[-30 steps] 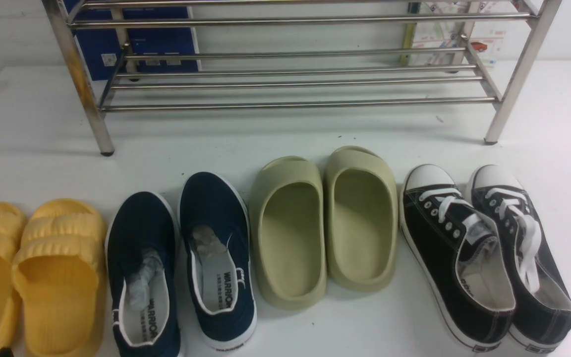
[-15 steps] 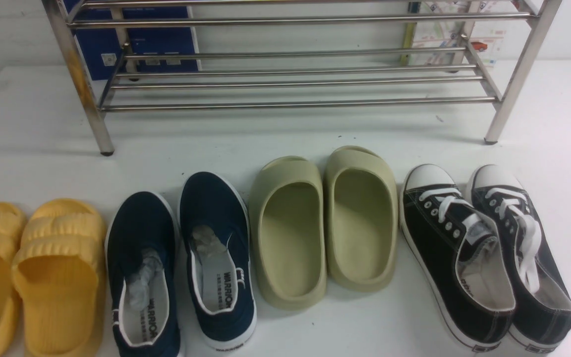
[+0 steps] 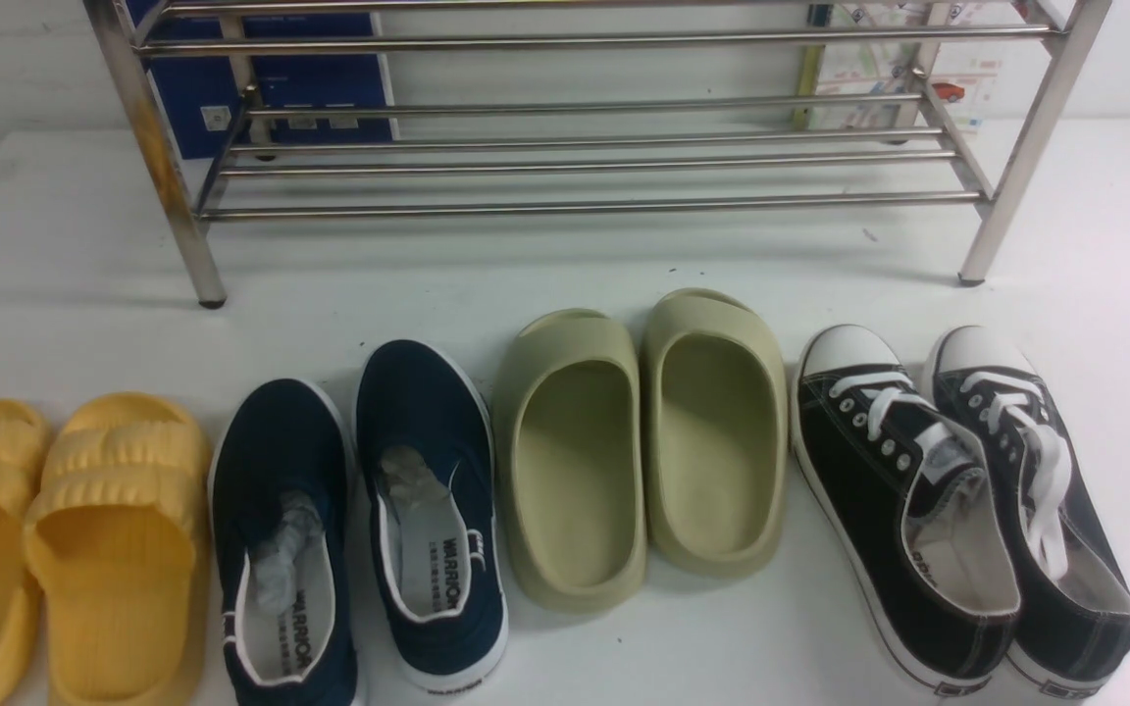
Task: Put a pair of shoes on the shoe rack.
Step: Use the left arm to grab the shoe closest to it, then use the left arm to put a shoe into the shoe rack
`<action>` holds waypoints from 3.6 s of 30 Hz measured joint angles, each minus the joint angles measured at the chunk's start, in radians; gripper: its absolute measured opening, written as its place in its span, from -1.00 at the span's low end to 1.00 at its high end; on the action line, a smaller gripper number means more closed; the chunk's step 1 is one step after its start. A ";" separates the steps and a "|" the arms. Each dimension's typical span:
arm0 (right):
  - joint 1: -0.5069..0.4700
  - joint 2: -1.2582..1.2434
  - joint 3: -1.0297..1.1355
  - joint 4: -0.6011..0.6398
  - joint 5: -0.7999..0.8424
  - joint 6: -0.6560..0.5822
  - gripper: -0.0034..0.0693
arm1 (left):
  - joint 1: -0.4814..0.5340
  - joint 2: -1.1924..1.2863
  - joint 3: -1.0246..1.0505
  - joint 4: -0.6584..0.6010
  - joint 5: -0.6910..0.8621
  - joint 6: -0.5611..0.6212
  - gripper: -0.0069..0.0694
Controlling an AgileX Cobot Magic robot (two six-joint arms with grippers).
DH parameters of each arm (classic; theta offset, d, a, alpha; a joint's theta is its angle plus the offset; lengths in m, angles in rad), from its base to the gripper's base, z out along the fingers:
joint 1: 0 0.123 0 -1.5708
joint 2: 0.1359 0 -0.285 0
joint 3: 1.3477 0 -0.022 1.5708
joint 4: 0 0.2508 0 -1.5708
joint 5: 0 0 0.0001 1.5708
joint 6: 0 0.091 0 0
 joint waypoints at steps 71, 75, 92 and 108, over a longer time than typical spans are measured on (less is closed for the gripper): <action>0.000 0.000 0.000 0.000 0.000 0.000 -0.25 | -0.286 0.965 -0.182 0.244 0.259 -0.222 -0.79; 0.000 0.000 0.000 0.000 0.000 0.000 -0.25 | -0.224 1.062 -0.257 0.198 0.247 -0.148 -0.79; 0.000 0.000 0.000 0.000 0.000 0.000 -0.25 | -0.140 1.570 -0.833 0.125 0.340 0.004 -0.79; 0.000 0.000 0.000 0.000 0.000 0.000 -0.25 | -0.140 1.653 -1.042 0.138 0.325 -0.049 -0.79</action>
